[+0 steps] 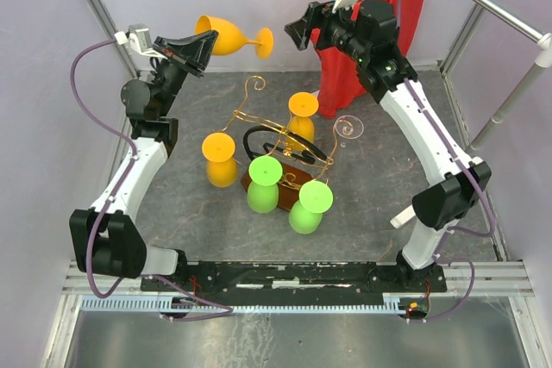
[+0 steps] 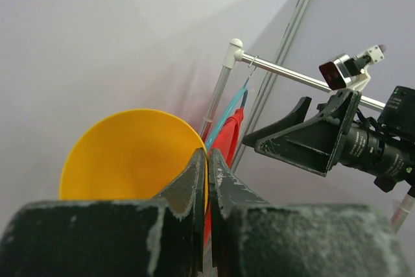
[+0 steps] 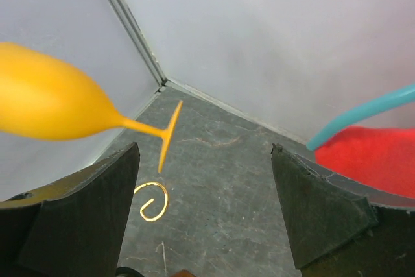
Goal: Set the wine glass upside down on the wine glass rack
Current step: Hold the wine glass upside down at the center of the board.
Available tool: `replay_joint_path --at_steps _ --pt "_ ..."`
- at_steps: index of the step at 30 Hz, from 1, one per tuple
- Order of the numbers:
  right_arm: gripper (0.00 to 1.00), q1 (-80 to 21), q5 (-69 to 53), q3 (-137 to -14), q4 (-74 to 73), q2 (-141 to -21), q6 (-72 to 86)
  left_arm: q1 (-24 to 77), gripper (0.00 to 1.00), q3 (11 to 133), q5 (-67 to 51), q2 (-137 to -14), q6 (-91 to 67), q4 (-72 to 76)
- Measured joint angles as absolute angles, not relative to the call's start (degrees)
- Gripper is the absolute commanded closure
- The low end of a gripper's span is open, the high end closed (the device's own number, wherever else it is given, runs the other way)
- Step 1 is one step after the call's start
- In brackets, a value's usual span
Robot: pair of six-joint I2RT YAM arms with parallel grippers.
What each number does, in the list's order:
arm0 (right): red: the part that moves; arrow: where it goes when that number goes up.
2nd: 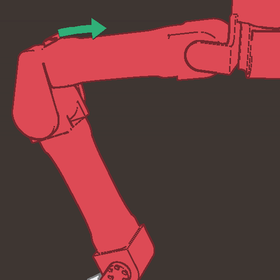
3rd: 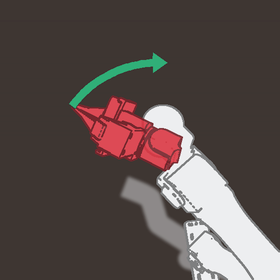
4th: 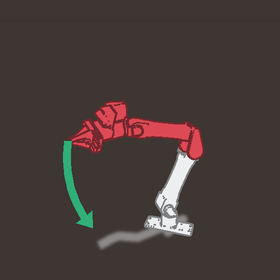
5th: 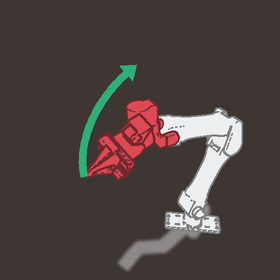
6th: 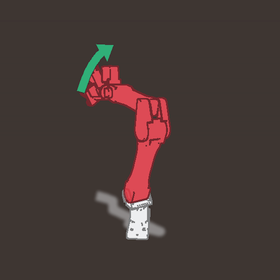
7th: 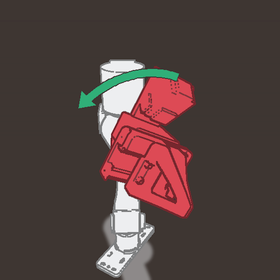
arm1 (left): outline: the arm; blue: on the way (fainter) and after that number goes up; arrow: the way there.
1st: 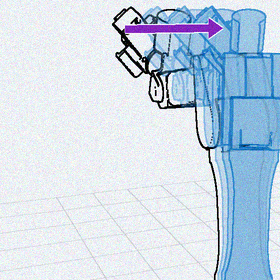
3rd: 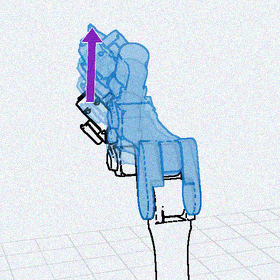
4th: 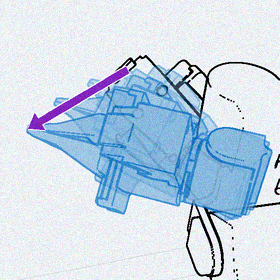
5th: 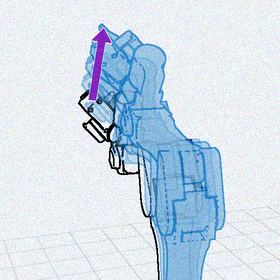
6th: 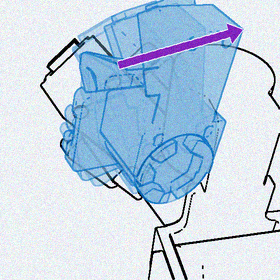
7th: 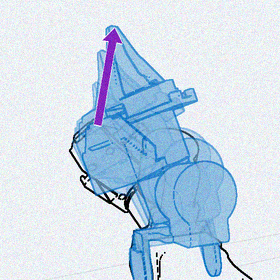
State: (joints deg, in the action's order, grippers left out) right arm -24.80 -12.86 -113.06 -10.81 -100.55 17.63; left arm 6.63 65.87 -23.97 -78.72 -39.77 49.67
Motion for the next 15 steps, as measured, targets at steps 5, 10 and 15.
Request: replay_joint_path --at_steps 5,10,15 --pt "0.13 -26.2 -13.3 -115.6 -11.2 -103.0 18.8 7.6 0.97 64.1 -23.9 -77.9 -38.6 48.5" --pt "0.17 -27.6 -13.8 -117.3 -11.5 -105.1 19.6 9.1 0.97 63.7 -22.9 -77.8 -36.9 46.1" --pt "0.2 -28.6 -14.6 -117.3 -12.0 -106.7 20.4 10.0 0.97 63.7 -22.4 -76.9 -35.0 44.1"
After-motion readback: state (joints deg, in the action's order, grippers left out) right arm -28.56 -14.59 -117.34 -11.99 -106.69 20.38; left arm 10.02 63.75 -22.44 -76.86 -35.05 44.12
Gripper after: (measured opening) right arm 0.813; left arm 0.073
